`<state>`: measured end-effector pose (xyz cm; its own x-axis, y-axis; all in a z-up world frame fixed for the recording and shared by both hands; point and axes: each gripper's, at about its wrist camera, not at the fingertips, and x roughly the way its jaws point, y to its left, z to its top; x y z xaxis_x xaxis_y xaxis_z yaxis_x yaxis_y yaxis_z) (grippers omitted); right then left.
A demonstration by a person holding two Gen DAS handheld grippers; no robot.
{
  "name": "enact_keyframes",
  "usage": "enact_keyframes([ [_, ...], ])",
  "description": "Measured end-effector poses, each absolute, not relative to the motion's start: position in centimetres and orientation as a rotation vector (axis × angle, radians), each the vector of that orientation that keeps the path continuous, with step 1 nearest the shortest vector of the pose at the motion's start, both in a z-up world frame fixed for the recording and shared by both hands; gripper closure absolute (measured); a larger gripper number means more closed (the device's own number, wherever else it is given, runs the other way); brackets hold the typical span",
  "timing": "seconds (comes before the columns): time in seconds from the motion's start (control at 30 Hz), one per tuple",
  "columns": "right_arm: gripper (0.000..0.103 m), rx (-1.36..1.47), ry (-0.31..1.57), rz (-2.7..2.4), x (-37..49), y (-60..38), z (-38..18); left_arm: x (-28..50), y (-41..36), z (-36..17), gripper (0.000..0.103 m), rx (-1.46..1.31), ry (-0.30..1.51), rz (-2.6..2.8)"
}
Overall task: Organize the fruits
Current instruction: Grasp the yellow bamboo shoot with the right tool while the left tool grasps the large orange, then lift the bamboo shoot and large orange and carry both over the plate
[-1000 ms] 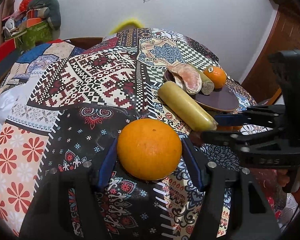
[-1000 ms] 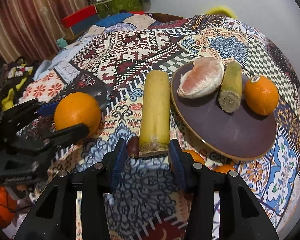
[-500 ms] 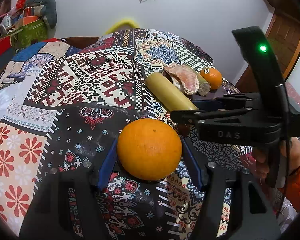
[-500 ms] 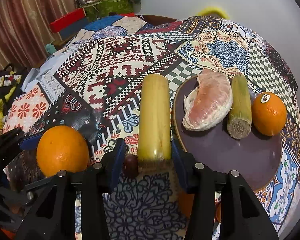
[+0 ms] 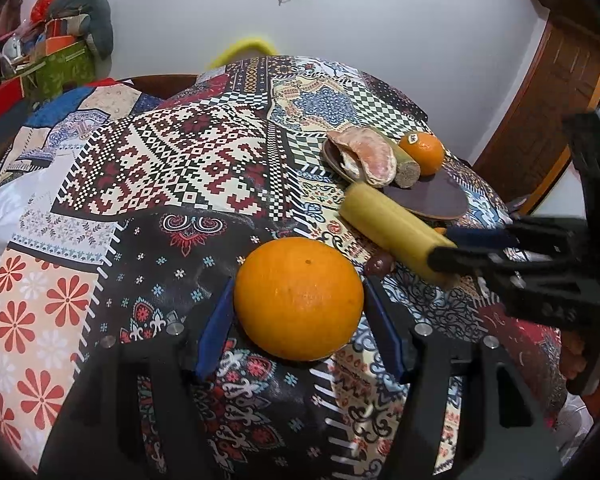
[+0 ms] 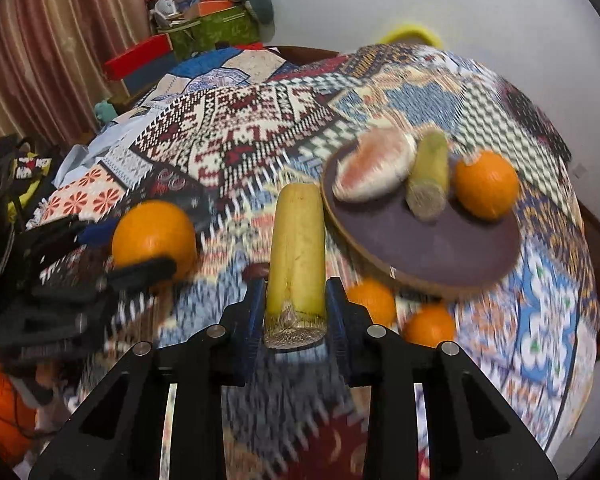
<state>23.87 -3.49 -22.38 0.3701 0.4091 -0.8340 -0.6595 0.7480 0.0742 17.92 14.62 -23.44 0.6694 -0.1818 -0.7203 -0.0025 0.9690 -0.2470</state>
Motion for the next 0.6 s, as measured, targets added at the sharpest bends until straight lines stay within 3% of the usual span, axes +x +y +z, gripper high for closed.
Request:
enact_keyframes([
  [0.53, 0.074, -0.29, 1.025, 0.723, 18.4, -8.7, -22.2, 14.1, 9.8, -22.7, 0.04, -0.22, 0.864, -0.159],
  [0.6, 0.068, -0.263, 0.994, 0.709, 18.9, -8.6, -21.6, 13.8, 9.3, -22.7, 0.04, -0.207, 0.868, -0.146],
])
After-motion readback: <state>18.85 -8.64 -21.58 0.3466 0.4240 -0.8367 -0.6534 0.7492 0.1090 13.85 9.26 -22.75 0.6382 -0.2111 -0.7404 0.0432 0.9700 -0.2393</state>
